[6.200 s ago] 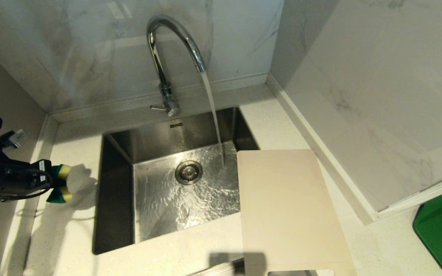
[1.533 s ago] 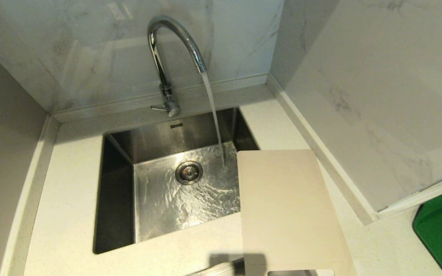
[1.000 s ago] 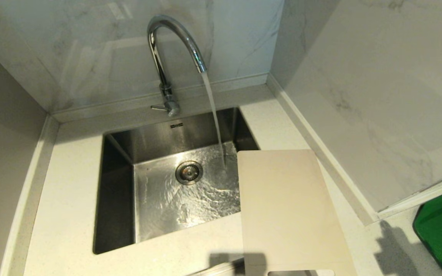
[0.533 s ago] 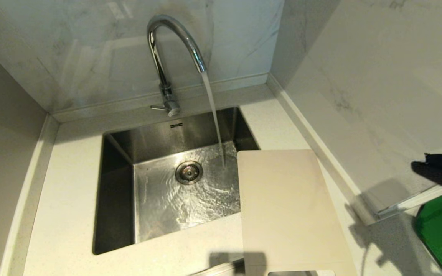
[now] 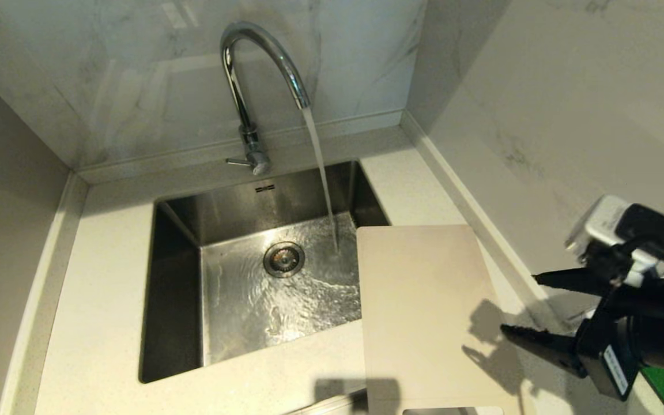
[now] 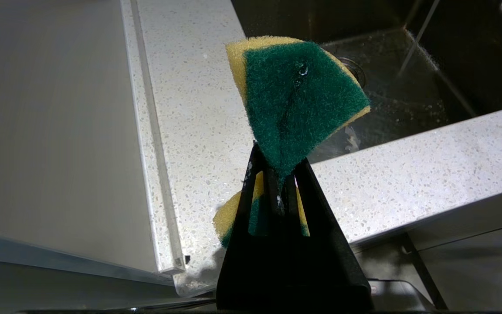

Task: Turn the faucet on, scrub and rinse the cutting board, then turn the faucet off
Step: Pick up the cutting board

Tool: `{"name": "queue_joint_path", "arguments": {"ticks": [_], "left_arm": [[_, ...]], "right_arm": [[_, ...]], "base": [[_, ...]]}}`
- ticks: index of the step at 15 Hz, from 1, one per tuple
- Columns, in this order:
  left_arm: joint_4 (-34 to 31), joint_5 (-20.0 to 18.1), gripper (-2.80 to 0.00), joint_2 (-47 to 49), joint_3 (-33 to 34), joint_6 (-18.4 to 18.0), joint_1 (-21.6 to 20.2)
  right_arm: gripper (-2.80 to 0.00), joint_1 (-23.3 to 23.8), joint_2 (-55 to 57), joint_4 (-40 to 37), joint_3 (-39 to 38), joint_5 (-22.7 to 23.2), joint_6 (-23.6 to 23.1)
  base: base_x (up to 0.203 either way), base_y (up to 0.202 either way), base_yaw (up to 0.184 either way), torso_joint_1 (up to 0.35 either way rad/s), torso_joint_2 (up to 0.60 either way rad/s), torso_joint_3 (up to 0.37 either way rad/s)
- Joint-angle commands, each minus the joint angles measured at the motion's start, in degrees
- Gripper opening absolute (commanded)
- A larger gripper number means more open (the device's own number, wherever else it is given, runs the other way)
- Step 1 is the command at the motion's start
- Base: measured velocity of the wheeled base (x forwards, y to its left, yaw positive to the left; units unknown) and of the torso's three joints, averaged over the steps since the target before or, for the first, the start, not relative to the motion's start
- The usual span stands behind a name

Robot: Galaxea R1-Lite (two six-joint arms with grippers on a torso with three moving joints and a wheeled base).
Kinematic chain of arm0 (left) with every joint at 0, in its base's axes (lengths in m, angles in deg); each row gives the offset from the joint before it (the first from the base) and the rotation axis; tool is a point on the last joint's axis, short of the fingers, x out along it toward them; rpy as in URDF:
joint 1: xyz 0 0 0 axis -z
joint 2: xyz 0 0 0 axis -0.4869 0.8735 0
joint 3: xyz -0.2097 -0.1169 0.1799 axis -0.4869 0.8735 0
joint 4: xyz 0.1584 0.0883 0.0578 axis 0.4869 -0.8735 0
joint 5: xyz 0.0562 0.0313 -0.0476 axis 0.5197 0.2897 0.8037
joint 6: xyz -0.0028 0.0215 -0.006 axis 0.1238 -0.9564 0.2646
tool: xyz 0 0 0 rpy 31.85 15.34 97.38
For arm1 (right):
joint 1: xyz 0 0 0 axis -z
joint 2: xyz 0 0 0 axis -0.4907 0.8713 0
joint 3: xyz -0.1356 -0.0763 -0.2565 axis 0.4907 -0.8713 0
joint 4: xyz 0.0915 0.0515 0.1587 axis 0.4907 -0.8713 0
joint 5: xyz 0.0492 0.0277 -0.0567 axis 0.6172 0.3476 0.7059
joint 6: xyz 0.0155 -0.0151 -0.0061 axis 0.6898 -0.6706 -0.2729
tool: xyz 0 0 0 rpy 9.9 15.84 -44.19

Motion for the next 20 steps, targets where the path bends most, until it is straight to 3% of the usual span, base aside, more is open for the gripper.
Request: {"name": "queue_joint_path", "arguments": {"ticks": [1, 5, 10, 13, 15, 20], "left_arm": [[0.08, 0.02, -2.80, 0.14, 0.09, 0.06, -0.02], [0.02, 0.02, -2.80, 0.14, 0.09, 0.06, -0.02], [0.02, 0.02, -2.80, 0.12, 0.09, 0.06, -0.02], [0.09, 0.02, -2.80, 0.11, 0.09, 0.06, -0.02], [0.03, 0.02, -2.80, 0.08, 0.09, 0.06, -0.02], [0.02, 0.02, -2.80, 0.14, 0.09, 0.06, -0.02]], "right_arm": [[0.00, -3.43, 4.07, -0.10, -2.97, -0.13, -4.76], [0.00, -9.08, 7.64, -0.01, -6.59, -0.82, -13.33], [0.00, -13.52, 12.12, -0.31, -9.26, -6.25, -23.44], [0.00, -14.16, 15.57, -0.10, -12.07, -8.57, -24.37], [0.00, -14.24, 16.89, -0.12, -13.22, -12.86, -25.78], [0.00, -17.29, 19.95, 0.22, -15.97, -13.47, -27.60]], "base": [[0.000, 0.000, 0.000, 0.000, 0.00, 0.000], [0.000, 0.000, 0.000, 0.000, 0.00, 0.000], [0.000, 0.000, 0.000, 0.000, 0.00, 0.000], [0.000, 0.000, 0.000, 0.000, 0.00, 0.000], [0.000, 0.000, 0.000, 0.000, 0.00, 0.000], [0.000, 0.000, 0.000, 0.000, 0.00, 0.000]]}}
